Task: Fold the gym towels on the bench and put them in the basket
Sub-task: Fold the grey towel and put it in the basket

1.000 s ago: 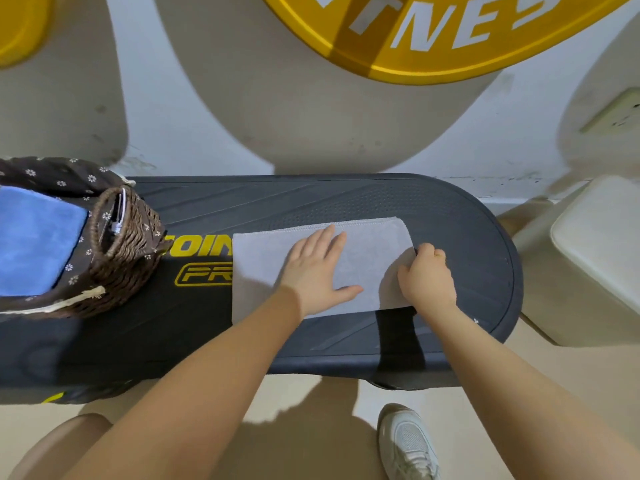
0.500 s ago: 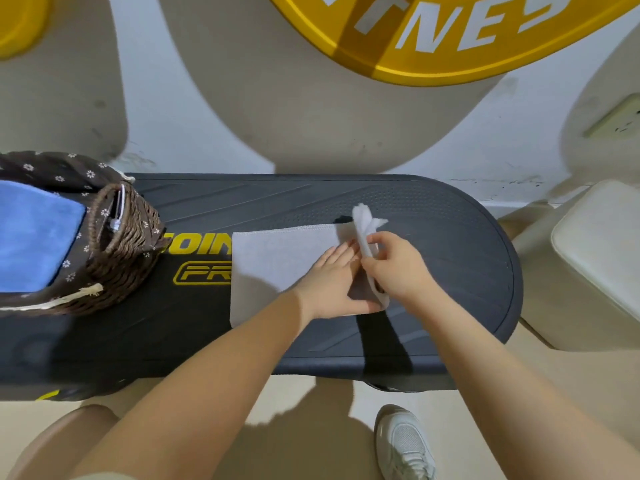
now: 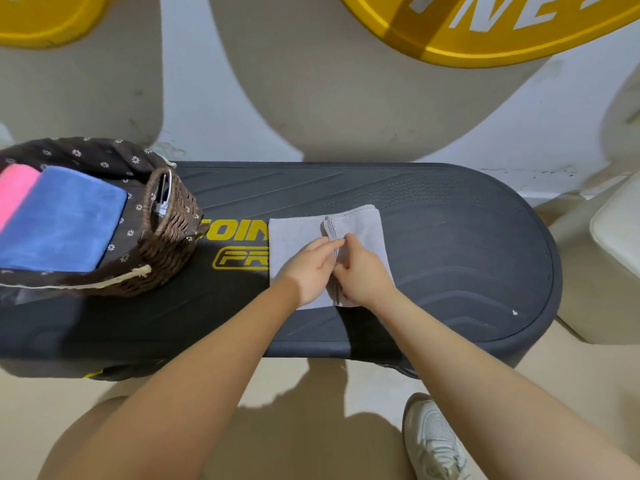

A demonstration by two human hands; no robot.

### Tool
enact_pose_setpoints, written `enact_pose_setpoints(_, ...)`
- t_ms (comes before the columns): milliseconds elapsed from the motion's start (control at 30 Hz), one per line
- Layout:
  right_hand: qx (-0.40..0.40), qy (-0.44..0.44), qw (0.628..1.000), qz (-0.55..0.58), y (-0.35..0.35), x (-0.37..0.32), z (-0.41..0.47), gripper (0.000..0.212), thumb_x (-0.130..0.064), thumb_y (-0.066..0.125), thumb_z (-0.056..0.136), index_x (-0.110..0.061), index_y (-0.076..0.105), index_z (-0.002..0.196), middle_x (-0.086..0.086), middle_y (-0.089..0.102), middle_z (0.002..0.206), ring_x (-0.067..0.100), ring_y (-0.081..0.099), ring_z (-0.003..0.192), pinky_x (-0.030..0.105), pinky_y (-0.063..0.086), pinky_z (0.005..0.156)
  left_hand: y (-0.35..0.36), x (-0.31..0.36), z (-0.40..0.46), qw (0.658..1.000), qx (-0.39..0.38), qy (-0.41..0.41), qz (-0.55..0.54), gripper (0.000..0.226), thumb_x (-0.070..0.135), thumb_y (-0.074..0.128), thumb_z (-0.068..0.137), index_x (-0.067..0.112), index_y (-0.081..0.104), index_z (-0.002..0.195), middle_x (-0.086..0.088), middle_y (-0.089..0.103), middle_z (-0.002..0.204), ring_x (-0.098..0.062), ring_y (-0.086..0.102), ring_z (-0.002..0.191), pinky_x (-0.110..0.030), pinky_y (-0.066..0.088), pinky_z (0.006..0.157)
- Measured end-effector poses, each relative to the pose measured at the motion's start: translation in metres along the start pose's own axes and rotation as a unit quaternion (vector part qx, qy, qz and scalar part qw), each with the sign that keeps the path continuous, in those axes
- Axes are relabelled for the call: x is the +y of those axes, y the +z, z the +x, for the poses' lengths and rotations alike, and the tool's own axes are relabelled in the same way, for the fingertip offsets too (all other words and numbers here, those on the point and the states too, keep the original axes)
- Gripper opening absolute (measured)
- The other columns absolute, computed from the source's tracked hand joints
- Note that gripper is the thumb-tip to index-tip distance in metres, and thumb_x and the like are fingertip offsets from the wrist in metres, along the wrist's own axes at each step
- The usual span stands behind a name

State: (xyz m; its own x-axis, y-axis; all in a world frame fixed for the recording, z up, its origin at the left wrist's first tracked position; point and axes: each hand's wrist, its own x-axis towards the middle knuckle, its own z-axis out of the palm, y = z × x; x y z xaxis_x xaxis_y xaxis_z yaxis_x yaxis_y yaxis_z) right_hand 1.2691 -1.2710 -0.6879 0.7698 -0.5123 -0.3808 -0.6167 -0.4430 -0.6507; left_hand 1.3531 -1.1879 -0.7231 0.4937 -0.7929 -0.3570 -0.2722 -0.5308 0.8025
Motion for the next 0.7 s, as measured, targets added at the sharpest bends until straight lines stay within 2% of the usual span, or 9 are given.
enact_pose_setpoints(33, 0.003, 0.003, 1.0, 0.013, -0.001, 0.001, 0.0, 0.01, -0.011, 0.041, 0.091, -0.006, 0.042, 0.1, 0.004, 0.052, 0.068, 0.029, 0.05, 0.072, 0.033, 0.038, 0.062, 0.002, -0.002, 0.002, 1.0, 0.003, -0.001, -0.004, 0.043, 0.008, 0.034, 0.098, 0.019, 0.042, 0.139, -0.002, 0.034, 0.146, -0.018, 0.036, 0.133, -0.028, 0.027, 0.112)
enact_pose_setpoints(100, 0.017, -0.005, 1.0, -0.008, -0.004, 0.002, 0.0, 0.02, -0.013, 0.04, 0.092, -0.004, 0.049, 0.108, 0.011, 0.059, 0.09, 0.031, 0.055, 0.086, 0.031, 0.04, 0.067, 0.005, -0.003, 0.006, 0.999, 0.008, -0.006, -0.035, 0.042, 0.011, 0.035, 0.096, 0.02, 0.047, 0.135, 0.001, 0.038, 0.144, -0.018, 0.04, 0.13, -0.034, 0.031, 0.112)
enact_pose_setpoints(233, 0.088, -0.077, 0.98, -0.161, -0.009, 0.003, 0.004, 0.037, -0.023, 0.042, 0.094, -0.008, 0.046, 0.127, 0.01, 0.044, 0.135, 0.03, 0.042, 0.121, 0.037, 0.038, 0.093, 0.007, -0.001, 0.012, 0.993, 0.002, -0.05, -0.11, 0.042, 0.035, 0.035, 0.087, 0.042, 0.051, 0.125, 0.007, 0.051, 0.136, -0.017, 0.052, 0.121, -0.041, 0.041, 0.106)
enact_pose_setpoints(300, 0.09, -0.091, 0.98, -0.153, -0.012, 0.007, 0.008, 0.047, -0.024, 0.041, 0.095, -0.007, 0.036, 0.139, 0.011, 0.032, 0.15, 0.03, 0.03, 0.137, 0.036, 0.026, 0.109, 0.008, 0.005, 0.011, 0.987, 0.0, -0.055, -0.15, 0.042, 0.024, 0.034, 0.093, 0.038, 0.051, 0.128, 0.003, 0.056, 0.133, -0.017, 0.056, 0.116, -0.037, 0.042, 0.105)
enact_pose_setpoints(367, 0.049, -0.096, 0.979, -0.175, -0.014, 0.015, 0.01, 0.056, -0.028, 0.036, 0.098, -0.009, 0.019, 0.148, 0.008, 0.016, 0.158, 0.026, 0.014, 0.145, 0.034, 0.013, 0.118, 0.009, 0.013, 0.009, 0.988, -0.011, -0.034, -0.153, 0.044, 0.012, 0.033, 0.094, 0.032, 0.052, 0.129, 0.008, 0.054, 0.133, -0.012, 0.052, 0.12, -0.03, 0.039, 0.106)
enact_pose_setpoints(433, -0.006, -0.096, 0.974, -0.207, -0.012, 0.024, 0.009, 0.059, -0.032, 0.029, 0.1, -0.012, 0.004, 0.151, 0.004, 0.004, 0.16, 0.024, 0.002, 0.148, 0.034, 0.005, 0.119, 0.01, 0.019, 0.006, 0.996, -0.019, -0.006, -0.084, 0.046, 0.007, 0.035, 0.09, 0.027, 0.055, 0.126, 0.008, 0.053, 0.132, -0.013, 0.05, 0.12, -0.031, 0.041, 0.103)
enact_pose_setpoints(500, -0.037, -0.084, 0.966, -0.243, -0.006, 0.029, 0.007, 0.062, -0.037, 0.023, 0.101, -0.014, -0.008, 0.15, 0.001, -0.009, 0.16, 0.021, -0.009, 0.147, 0.034, -0.002, 0.119, 0.009, 0.024, 0.002, 0.999, 0.015, 0.011, 0.043, 0.045, 0.003, 0.038, 0.088, 0.021, 0.055, 0.126, 0.004, 0.044, 0.138, -0.019, 0.043, 0.125, -0.034, 0.038, 0.105)
enact_pose_setpoints(567, -0.039, -0.066, 0.952, -0.296, 0.001, 0.031, 0.008, 0.065, -0.045, 0.015, 0.099, -0.015, -0.015, 0.148, 0.0, -0.019, 0.158, 0.02, -0.018, 0.146, 0.035, -0.008, 0.118, 0.006, 0.022, -0.004, 0.987, 0.078, -0.024, 0.14, 0.048, 0.006, 0.041, 0.09, 0.021, 0.043, 0.136, 0.002, 0.024, 0.152, -0.019, 0.022, 0.139, -0.035, 0.024, 0.114)
enact_pose_setpoints(700, -0.005, -0.051, 0.942, -0.331, 0.012, 0.031, 0.01, 0.072, -0.058, 0.009, 0.094, -0.017, -0.014, 0.149, -0.002, -0.02, 0.157, 0.018, -0.019, 0.145, 0.037, -0.009, 0.119, 0.002, 0.009, -0.019, 0.965, 0.13, -0.118, 0.196, 0.056, 0.013, 0.037, 0.096, 0.014, 0.014, 0.147, -0.006, -0.003, 0.158, -0.022, -0.001, 0.145, -0.035, 0.005, 0.117)
